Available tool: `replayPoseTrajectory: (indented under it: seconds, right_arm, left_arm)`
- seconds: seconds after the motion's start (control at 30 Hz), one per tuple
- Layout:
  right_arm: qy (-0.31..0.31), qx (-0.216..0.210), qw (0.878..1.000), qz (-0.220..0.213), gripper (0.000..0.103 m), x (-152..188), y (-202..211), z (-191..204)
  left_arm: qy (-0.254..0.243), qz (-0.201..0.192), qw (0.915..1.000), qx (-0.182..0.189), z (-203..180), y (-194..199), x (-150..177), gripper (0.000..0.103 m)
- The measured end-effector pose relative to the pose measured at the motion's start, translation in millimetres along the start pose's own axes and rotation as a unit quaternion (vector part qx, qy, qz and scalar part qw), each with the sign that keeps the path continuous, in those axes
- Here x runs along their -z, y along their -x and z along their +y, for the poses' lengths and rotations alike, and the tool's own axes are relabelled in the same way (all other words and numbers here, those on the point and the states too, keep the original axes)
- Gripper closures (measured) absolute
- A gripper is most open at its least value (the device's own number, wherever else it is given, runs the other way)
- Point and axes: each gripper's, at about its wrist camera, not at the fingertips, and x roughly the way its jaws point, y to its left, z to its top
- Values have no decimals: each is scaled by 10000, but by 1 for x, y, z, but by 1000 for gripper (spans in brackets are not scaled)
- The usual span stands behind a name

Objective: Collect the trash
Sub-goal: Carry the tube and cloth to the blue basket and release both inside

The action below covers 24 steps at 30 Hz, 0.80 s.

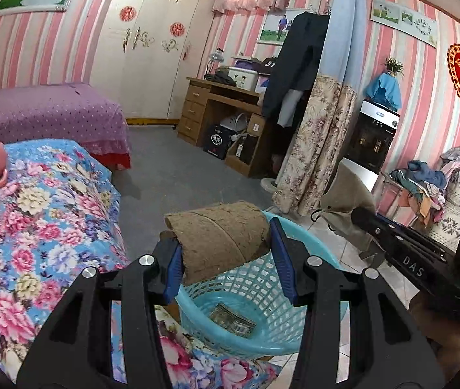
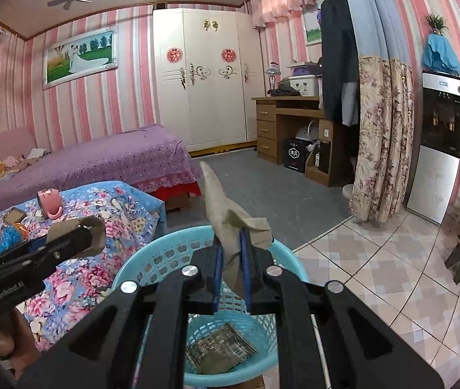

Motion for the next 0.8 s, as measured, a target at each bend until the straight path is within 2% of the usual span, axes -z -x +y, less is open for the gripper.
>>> replayPoseTrajectory:
  seconds: [0.13, 0.27, 0.33, 0.37, 0.5, 0.67, 0.8]
  right_arm:
    - [-25, -43, 10000, 14, 92, 2, -4, 0]
    - [-35, -73, 9999, 81, 92, 7, -7, 1]
    - [-4, -72, 9999, 99, 92, 8, -7, 2]
    - [-24, -83, 9999, 110, 92, 9, -7, 1]
    - [-35, -90, 9999, 133, 92, 8, -8, 1]
    - [-67, -225, 9996, 186, 92, 11, -8, 7]
    - [11, -332, 9992, 241, 90, 15, -10, 16]
  left_arm:
    - [273, 121, 9991, 317, 6, -10, 0, 56]
    - [265, 149, 9988, 389, 2, -15, 0, 53]
    - [190, 156, 9993, 276, -2, -17, 1, 28]
    - [143, 116, 9996, 213, -4, -16, 1, 25]
    - [156, 105, 9996, 193, -5, -13, 0, 24]
    - [462, -10, 9989, 98, 13, 0, -1, 23]
    - [197, -109, 9997, -79, 11, 13, 1, 21]
